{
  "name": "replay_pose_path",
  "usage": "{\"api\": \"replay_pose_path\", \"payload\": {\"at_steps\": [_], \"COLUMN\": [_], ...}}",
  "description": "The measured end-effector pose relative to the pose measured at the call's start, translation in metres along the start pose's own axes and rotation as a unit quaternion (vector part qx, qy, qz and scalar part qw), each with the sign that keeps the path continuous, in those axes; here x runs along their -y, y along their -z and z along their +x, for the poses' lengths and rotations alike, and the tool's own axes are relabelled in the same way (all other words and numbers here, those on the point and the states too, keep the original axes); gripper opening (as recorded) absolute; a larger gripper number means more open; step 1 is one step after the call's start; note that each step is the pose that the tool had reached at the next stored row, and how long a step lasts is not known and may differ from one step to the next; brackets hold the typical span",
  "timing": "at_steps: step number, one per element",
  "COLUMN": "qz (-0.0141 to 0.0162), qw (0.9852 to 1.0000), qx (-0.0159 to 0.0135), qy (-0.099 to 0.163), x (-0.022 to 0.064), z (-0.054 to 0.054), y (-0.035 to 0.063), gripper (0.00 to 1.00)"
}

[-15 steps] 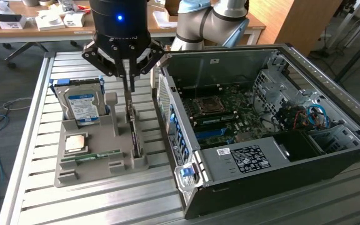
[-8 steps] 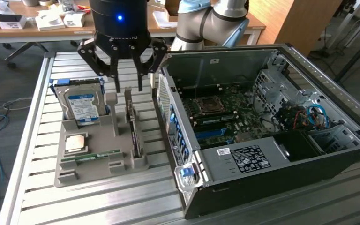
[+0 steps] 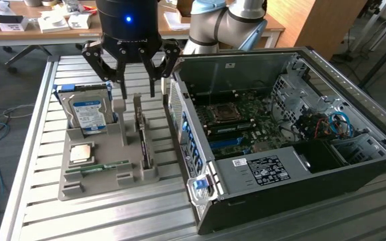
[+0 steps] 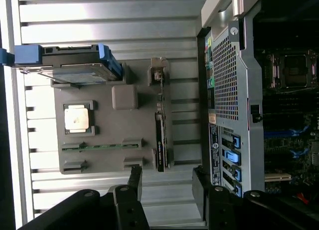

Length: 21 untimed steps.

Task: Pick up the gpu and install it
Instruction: 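Pick up the gpu and move the gpu toward the slot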

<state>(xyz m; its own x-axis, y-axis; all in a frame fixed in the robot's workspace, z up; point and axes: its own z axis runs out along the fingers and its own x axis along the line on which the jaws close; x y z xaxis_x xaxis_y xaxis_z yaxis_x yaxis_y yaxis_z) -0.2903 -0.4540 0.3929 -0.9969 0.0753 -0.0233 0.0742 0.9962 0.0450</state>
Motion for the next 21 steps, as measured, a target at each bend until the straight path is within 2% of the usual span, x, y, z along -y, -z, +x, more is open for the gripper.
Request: {"api": "replay_pose_path", "payload": {"at_steps": [15,21], "qz": [0.0,-0.0001], "qw": [1.0,1.0], "qx": [0.0,0.0], "qy": [0.0,0.0], "x": [0.0008,0.0013], "z": [0.0,0.001], "y": [-0.0182,-0.0288], "gripper": [0.53,0.53]}}
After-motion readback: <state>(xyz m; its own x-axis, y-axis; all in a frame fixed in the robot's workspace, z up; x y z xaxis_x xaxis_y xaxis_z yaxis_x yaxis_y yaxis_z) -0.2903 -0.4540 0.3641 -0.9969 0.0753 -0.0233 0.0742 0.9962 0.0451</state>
